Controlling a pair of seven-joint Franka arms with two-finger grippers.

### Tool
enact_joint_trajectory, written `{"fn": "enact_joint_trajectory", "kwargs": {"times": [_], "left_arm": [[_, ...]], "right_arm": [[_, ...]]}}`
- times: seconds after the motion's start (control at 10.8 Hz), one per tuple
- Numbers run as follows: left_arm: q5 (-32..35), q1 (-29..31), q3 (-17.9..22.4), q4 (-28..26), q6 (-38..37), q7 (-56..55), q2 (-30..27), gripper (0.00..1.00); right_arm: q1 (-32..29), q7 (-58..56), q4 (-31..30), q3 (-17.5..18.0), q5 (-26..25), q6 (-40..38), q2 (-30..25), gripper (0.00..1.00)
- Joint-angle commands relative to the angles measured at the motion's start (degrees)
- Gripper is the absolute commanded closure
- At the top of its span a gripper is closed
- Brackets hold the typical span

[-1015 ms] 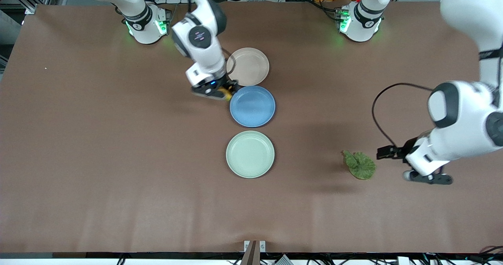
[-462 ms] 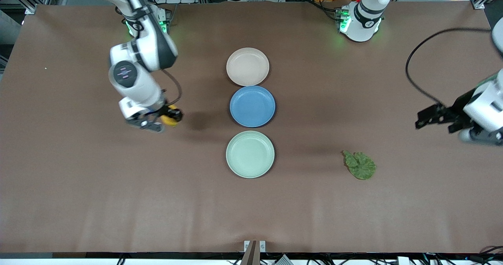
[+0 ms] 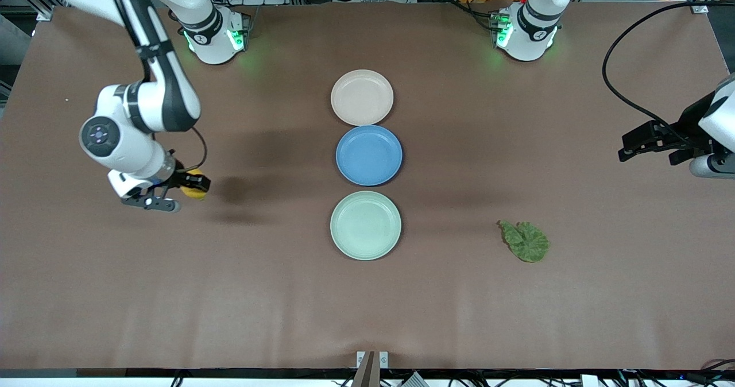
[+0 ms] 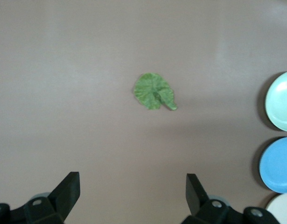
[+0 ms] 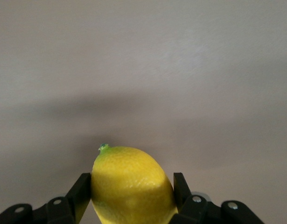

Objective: Pick lemon and lettuce from plates
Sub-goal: 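Carry the yellow lemon away from the plates with the right gripper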

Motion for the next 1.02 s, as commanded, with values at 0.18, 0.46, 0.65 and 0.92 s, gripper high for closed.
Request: {"fn": "enact_joint_trajectory", "kwargs": {"times": [0.18,0.46,0.65,0.92], "left_arm": [[5.7,-2.2,-1.1,-2.6,-0.4,-8.5,-4.6,0.0],[5.6,-0.9,-1.4,-3.9,-0.3,-8.8,-7.0,0.0],[5.3,-0.2,-1.7,-4.1,-0.3,-8.8,-7.5,0.0],[5.1,0.4,-2.5,-3.8,-0.4,-8.1,-7.5,0.0]], "right_arm": [[-7.0,-10.2,2.3,1.0,0.0,6.2,8.0,0.77],[-8.2,-11.1,2.3,1.0,0.0,8.4,9.8,0.34],[-8.3,-15.9,2.6,1.0,-0.1,7.6,9.1,0.0],[-8.8,-17.2,8.2,0.9,-0.1,-2.0,7.6,0.0]]}}
